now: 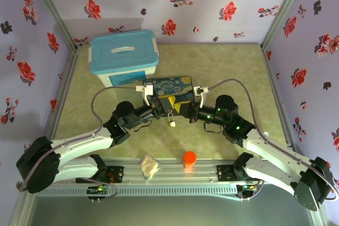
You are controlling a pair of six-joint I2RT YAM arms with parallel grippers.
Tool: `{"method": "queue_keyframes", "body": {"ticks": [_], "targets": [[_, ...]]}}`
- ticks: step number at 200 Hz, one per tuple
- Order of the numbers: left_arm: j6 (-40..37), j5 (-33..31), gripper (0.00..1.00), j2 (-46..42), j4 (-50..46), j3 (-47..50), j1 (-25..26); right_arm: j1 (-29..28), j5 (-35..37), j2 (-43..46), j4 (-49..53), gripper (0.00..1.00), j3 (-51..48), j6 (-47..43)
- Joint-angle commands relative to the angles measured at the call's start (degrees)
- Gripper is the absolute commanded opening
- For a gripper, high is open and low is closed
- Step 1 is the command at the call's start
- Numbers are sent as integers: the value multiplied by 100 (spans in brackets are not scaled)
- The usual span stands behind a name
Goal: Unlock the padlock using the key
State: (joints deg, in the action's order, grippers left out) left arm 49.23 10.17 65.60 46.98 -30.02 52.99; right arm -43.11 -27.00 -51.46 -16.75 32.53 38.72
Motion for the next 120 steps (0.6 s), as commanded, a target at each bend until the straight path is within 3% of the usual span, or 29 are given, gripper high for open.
{"method": "queue_keyframes", "body": {"ticks": [1, 10, 42, 83, 120], "targets": [[-34, 48, 0, -52, -14, -141, 27, 34, 77, 231, -221, 26, -27, 44], [-20, 49, 0, -52, -5, -160, 27, 33, 101, 272, -240, 48, -37, 48], [83, -156, 0, -63, 154, -219, 25, 36, 301, 244, -590, 71, -101, 247], [707, -1095, 0, -32, 1368, -13, 27, 27, 351, -517, -2853, 79, -282, 1466], [685, -1340, 0, -65, 1534, -114, 27, -39, 181, -984, -3363, 72, -16, 1639]]}}
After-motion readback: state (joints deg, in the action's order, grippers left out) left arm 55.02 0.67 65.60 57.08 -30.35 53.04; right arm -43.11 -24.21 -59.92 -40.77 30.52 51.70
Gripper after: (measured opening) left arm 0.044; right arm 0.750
